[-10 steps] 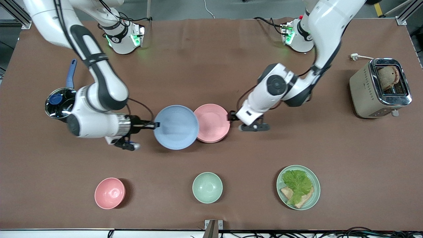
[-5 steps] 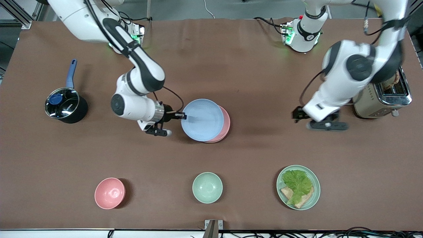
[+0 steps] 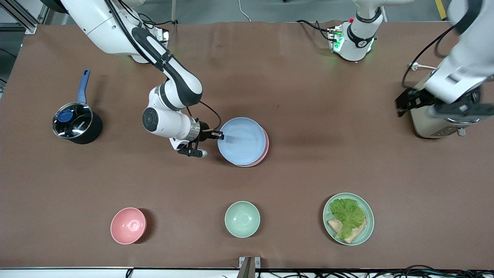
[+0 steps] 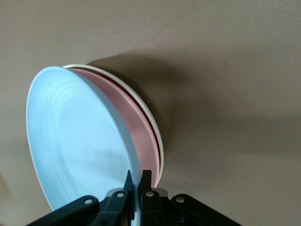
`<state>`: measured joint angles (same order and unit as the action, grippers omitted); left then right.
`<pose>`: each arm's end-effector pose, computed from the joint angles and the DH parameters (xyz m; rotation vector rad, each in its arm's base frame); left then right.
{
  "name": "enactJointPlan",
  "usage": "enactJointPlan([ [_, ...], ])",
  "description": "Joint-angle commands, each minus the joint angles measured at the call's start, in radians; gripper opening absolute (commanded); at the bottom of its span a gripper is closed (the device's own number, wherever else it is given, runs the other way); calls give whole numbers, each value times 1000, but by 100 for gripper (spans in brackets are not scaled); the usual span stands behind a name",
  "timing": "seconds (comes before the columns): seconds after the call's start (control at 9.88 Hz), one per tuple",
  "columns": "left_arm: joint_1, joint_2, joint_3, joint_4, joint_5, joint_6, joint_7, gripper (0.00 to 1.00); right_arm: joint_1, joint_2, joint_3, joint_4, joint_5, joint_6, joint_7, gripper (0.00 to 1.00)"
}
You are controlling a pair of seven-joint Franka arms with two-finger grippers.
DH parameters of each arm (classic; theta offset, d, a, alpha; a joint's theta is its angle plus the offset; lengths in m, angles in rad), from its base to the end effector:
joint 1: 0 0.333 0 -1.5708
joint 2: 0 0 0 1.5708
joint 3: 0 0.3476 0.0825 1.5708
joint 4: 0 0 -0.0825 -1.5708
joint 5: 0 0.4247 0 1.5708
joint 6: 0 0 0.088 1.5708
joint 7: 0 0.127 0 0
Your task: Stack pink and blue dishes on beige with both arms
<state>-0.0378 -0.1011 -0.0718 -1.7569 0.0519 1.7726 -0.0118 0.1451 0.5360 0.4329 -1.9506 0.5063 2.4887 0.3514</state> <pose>0.5764 -0.0597 0.6174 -3.0803 0.1623 -0.1851 0.5627 0.3604 0.2082 -2.6305 0.3151 0.3022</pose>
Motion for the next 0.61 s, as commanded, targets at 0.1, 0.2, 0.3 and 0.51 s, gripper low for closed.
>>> enactJointPlan([
  [0.1,-7,37,40,199,-23,-220,30,100,-21,-27,10,-14,-14,3,15,100],
  [0.2,-2,37,41,233,-23,-261,32,100,-27,-74,6,-14,-34,-1,17,100],
  [0.3,-1,37,53,258,-29,-301,33,100,-50,-124,-2,-19,-73,-42,20,100],
  [0.51,-1,20,89,258,-47,-338,72,100,-122,-282,-37,-16,-272,-193,103,100],
])
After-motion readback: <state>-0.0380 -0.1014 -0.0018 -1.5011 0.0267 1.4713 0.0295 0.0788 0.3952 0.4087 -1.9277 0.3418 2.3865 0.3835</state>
